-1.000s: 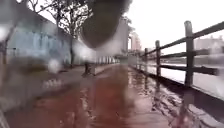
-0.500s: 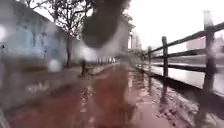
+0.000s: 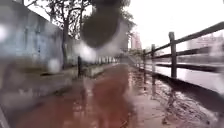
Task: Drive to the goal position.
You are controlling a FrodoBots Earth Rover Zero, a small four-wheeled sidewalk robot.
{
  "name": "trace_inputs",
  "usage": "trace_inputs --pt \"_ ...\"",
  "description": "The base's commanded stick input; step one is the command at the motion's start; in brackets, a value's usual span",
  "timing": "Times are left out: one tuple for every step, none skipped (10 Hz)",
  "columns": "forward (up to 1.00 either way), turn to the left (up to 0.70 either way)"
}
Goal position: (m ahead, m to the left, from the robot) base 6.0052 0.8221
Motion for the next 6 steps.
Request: trace_inputs --pt "1.0 -0.01" --pt "1.0 -0.11" --pt "1.0 -0.18" --pt "1.0 -0.13" --pt "1.0 -0.03" --pt "1.0 0.01"
